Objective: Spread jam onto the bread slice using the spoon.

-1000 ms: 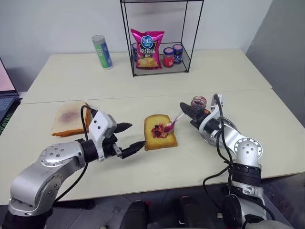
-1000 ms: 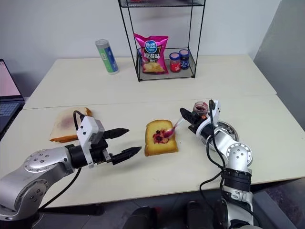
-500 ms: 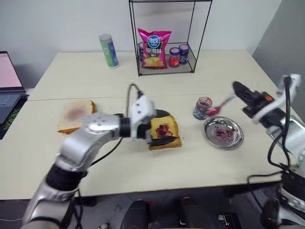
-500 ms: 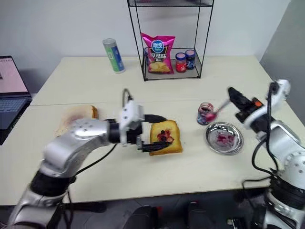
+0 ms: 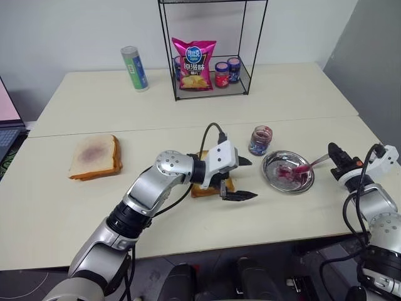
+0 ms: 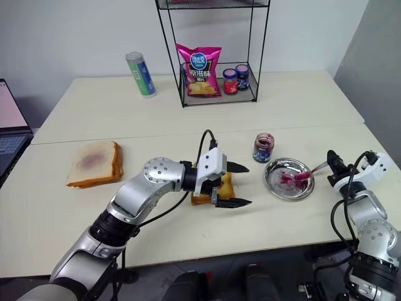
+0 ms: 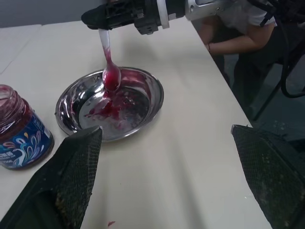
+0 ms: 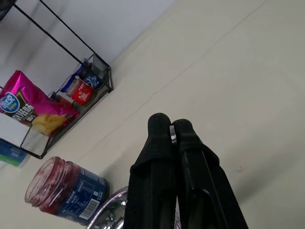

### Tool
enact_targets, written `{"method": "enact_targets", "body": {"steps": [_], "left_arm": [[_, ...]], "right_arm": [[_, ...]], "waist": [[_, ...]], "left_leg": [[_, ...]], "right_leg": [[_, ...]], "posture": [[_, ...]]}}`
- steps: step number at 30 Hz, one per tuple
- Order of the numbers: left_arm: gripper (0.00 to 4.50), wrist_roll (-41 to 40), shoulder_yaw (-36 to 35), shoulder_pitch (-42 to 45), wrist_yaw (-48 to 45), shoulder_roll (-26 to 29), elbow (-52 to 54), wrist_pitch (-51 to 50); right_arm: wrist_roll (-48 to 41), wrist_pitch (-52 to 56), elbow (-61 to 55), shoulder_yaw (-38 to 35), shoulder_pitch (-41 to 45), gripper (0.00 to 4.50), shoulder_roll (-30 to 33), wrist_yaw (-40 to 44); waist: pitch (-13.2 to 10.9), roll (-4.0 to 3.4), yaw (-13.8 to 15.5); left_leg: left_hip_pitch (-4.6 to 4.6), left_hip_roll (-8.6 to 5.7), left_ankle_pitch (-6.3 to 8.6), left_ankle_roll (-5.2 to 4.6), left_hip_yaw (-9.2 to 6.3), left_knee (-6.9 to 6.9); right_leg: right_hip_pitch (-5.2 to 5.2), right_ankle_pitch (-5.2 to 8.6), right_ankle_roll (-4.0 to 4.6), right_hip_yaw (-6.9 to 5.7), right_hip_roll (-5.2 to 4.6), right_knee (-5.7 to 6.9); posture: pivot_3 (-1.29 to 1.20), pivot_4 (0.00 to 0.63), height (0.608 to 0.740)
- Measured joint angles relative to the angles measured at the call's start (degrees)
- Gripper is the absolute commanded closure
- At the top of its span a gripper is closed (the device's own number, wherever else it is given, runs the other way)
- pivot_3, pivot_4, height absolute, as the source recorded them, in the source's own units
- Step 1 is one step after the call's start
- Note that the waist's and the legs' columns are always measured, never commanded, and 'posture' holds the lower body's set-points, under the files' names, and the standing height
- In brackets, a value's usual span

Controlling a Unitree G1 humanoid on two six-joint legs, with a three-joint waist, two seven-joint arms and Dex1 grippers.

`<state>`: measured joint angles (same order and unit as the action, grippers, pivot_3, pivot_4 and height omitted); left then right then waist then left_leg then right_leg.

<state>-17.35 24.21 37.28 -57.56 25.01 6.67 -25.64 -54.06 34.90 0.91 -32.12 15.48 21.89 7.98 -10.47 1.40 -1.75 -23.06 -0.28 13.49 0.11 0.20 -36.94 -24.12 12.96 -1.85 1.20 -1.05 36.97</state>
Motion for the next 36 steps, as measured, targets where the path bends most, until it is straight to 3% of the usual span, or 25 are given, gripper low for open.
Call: {"method": "enact_targets", "body": {"steps": [5, 8, 20, 25, 31, 36], "left_arm": [[0.0, 0.2, -0.2, -1.0, 0.6, 0.0, 0.1, -0.2], [0.0, 0.2, -1.2, -1.6, 0.9, 0.0, 0.5, -0.5], [0.0, 0.2, -3.7, -3.4, 2.7, 0.5, 3.5, -2.8], [0.0, 0.2, -4.0, -3.4, 3.0, 0.2, 3.6, -2.8], [0.0, 0.0, -5.0, -3.7, 2.9, 1.8, 4.4, -3.4], [0.0, -2.0, -12.6, -5.9, 0.6, 11.3, 4.8, -6.9]], "right_arm": [[1.8, -2.2, 5.0, 0.1, 1.1, 4.46, 0.1, 3.2], [2.2, -2.5, 5.8, 0.1, 1.3, 3.96, 0.1, 3.6], [2.5, -2.5, 7.9, -0.9, 3.3, 1.32, 0.5, 3.9], [2.6, -2.6, 9.3, -1.8, 4.5, 0.02, 1.4, 4.1], [3.3, -2.4, 9.5, -2.0, 5.2, 0.02, 2.7, 4.3], [5.6, 1.7, 4.2, 2.3, 6.6, 0.02, 13.8, 9.1]], "waist": [[0.0, 0.0, 0.1], [0.0, 0.0, 0.1], [0.0, -0.01, 0.1], [0.0, -0.01, 0.1], [0.0, -0.03, -0.1], [-0.1, -0.2, -0.2]], "left_leg": [[0.0, -0.01, 0.0, 0.0, -0.02, -0.01], [0.03, 0.0, 0.0, 0.0, -0.03, -0.03], [0.04, 0.0, 0.0, 0.0, -0.03, -0.03], [0.03, -0.02, 0.0, 0.0, 0.0, -0.03], [0.04, 0.0, 0.0, 0.0, 0.02, -0.03], [0.06, 0.05, 0.0, 0.0, -0.01, -0.01]], "right_leg": [[0.0, 0.0, 0.0, 0.0, -0.02, 0.03], [0.03, -0.01, -0.01, 0.0, -0.02, 0.06], [0.03, -0.02, -0.02, -0.01, -0.02, 0.07], [0.04, -0.03, -0.04, 0.02, -0.02, 0.04], [0.01, -0.03, -0.04, 0.04, -0.02, 0.09], [0.0, -0.02, -0.03, -0.03, 0.01, 0.09]], "posture": [[0.0, 0.15, 0.74], [0.0, 0.15, 0.74], [0.0, 0.15, 0.74], [0.0, 0.15, 0.74], [0.0, 0.15, 0.74], [0.0, 0.15, 0.74]]}}
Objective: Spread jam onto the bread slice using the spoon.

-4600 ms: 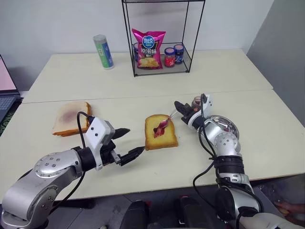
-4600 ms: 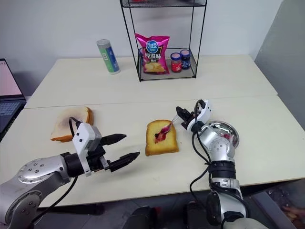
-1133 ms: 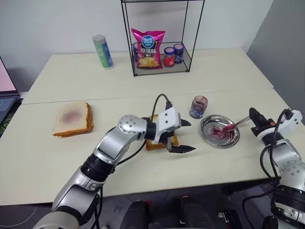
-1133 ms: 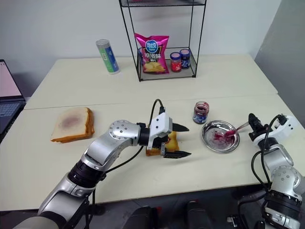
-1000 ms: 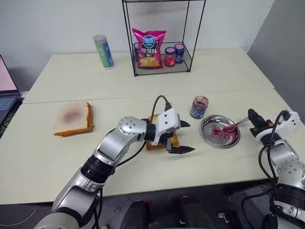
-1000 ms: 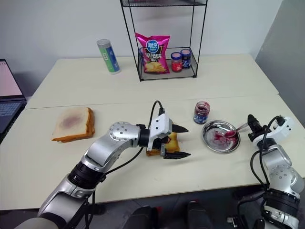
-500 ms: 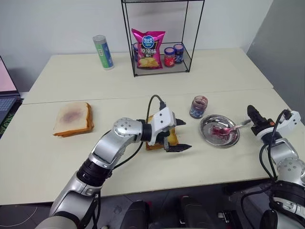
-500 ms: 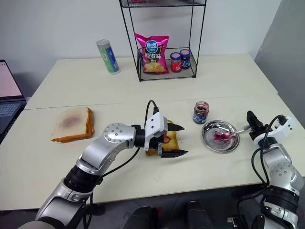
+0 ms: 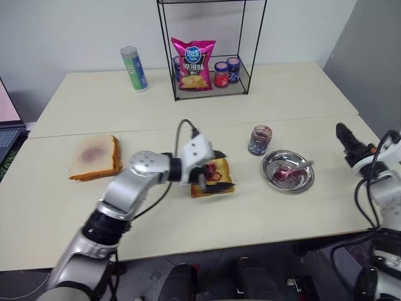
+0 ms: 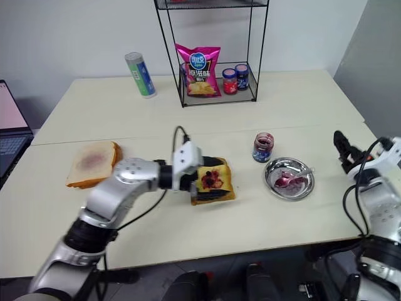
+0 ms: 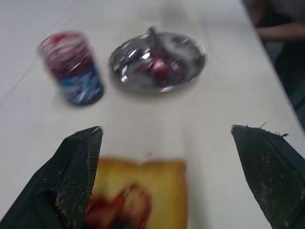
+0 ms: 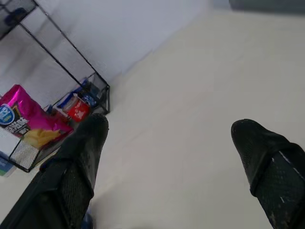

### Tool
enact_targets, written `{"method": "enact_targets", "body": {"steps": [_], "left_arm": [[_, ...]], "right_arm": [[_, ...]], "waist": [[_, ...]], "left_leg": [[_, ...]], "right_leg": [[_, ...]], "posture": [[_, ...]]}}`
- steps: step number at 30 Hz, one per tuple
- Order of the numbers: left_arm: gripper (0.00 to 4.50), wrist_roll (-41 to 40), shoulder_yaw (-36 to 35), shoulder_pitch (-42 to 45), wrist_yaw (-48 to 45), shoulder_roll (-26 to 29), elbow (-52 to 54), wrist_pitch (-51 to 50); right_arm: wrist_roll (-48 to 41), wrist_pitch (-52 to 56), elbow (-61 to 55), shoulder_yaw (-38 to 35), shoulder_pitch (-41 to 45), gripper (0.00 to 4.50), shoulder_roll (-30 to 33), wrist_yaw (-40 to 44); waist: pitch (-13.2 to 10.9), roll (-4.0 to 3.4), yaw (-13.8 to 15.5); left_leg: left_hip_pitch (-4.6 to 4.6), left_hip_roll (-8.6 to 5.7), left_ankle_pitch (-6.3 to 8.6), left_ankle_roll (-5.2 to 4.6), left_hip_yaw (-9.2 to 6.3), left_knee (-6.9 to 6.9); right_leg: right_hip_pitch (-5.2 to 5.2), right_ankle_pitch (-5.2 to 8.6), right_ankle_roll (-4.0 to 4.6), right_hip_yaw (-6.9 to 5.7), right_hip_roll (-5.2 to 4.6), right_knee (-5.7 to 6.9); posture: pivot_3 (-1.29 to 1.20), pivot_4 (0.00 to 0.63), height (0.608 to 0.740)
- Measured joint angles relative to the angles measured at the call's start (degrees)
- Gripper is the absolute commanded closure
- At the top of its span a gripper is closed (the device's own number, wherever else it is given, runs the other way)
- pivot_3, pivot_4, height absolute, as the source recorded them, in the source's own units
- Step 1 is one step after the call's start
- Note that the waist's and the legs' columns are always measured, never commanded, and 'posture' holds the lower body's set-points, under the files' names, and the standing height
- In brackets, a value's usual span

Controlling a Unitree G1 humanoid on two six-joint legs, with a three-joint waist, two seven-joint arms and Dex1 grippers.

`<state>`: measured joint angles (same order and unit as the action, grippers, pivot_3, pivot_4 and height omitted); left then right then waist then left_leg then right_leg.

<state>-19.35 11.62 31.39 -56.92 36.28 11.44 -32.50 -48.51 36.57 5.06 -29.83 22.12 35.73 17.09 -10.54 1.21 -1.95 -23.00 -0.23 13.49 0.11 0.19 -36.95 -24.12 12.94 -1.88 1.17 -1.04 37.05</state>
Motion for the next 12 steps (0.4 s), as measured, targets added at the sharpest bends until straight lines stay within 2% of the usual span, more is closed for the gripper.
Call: {"method": "enact_targets", "body": {"steps": [2, 3, 6, 9, 12], "left_arm": [[0.0, -2.0, -4.5, -1.1, -1.0, 4.4, 0.4, -2.1], [0.0, -3.2, -8.2, -3.3, -1.7, 8.5, 1.4, -3.3], [0.0, -4.1, -12.9, -6.7, -2.6, 12.9, 1.8, -5.0], [0.0, -5.4, -18.0, -14.4, -3.7, 17.9, 3.4, -6.8], [0.0, -6.8, -20.9, -18.9, -3.8, 18.7, 5.6, -8.1]], "right_arm": [[1.0, 3.3, -5.0, 5.9, -1.0, 0.02, 7.3, 7.2], [1.9, 5.1, -9.6, 10.3, -3.4, 0.02, 13.9, 14.6], [2.5, 6.9, -13.8, 14.5, -6.5, 0.02, 20.7, 24.0], [1.1, 10.1, -19.1, 17.4, -9.7, 0.02, 25.9, 33.2], [0.2, 11.2, -22.2, 17.8, -10.2, 0.02, 26.9, 37.3]], "waist": [[0.0, -0.01, 0.0], [0.0, -0.01, 0.1], [0.0, 0.03, 0.3], [0.0, 0.04, 0.3], [-0.1, 0.17, 0.5]], "left_leg": [[0.0, 0.01, 0.0, 0.0, -0.05, 0.03], [0.01, 0.05, 0.01, -0.01, -0.14, 0.09], [-0.01, 0.03, 0.02, -0.02, -0.16, 0.05], [-0.02, 0.03, 0.02, -0.01, -0.12, 0.01], [0.0, 0.03, 0.02, -0.01, -0.15, -0.1]], "right_leg": [[0.0, 0.02, 0.03, -0.04, 0.0, -0.02], [0.04, 0.07, 0.09, -0.13, -0.01, -0.11], [0.05, 0.11, 0.11, -0.18, -0.04, -0.1], [0.04, 0.11, 0.1, -0.16, -0.23, -0.11], [0.1, 0.2, 0.29, -0.19, -0.35, -0.12]], "posture": [[0.0, 0.15, 0.74], [0.0, 0.15, 0.74], [0.0, 0.15, 0.74], [0.0, 0.15, 0.74], [0.0, 0.15, 0.74]]}}
